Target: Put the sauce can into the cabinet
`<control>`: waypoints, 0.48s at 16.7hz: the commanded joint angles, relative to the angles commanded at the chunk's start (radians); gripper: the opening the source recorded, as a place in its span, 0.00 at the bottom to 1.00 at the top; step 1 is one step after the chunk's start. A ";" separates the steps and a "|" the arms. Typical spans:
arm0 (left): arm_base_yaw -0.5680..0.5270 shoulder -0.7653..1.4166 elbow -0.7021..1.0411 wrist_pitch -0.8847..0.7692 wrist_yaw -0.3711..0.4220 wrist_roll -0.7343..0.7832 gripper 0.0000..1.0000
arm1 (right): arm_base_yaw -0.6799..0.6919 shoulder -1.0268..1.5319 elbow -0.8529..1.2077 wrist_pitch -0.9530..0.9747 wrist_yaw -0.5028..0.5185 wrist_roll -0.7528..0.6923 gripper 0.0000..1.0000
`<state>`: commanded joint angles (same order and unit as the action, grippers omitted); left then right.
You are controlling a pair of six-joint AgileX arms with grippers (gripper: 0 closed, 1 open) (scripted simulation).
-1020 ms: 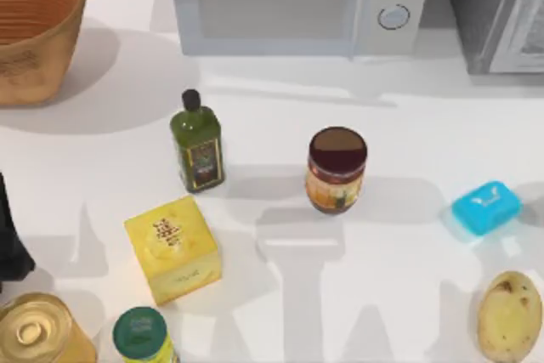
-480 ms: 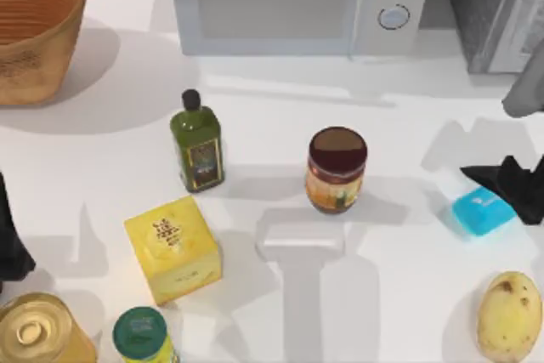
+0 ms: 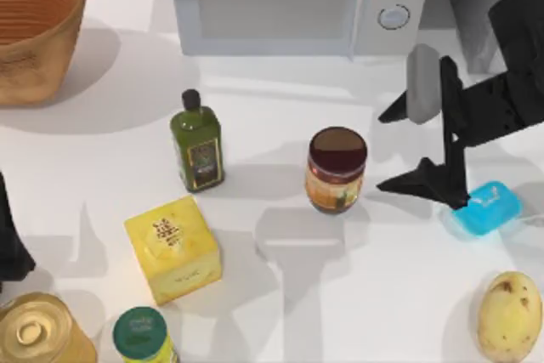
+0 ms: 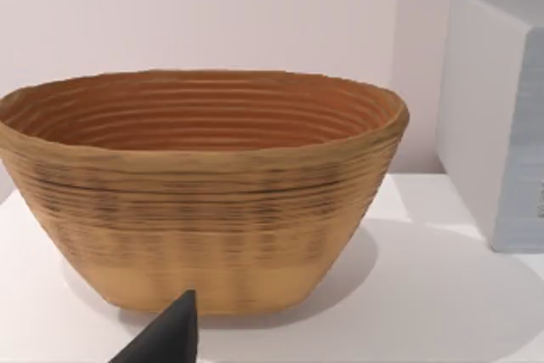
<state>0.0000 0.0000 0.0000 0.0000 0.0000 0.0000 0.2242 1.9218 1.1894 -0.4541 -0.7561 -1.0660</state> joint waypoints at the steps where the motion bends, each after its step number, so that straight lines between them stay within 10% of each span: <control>1: 0.000 0.000 0.000 0.000 0.000 0.000 1.00 | 0.012 0.043 0.028 -0.009 -0.023 -0.028 1.00; 8: 0.000 0.000 0.000 0.000 0.000 0.000 1.00 | 0.037 0.117 0.079 -0.025 -0.068 -0.080 1.00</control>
<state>0.0000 0.0000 0.0000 0.0000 0.0000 0.0000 0.2616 2.0390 1.2686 -0.4796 -0.8238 -1.1461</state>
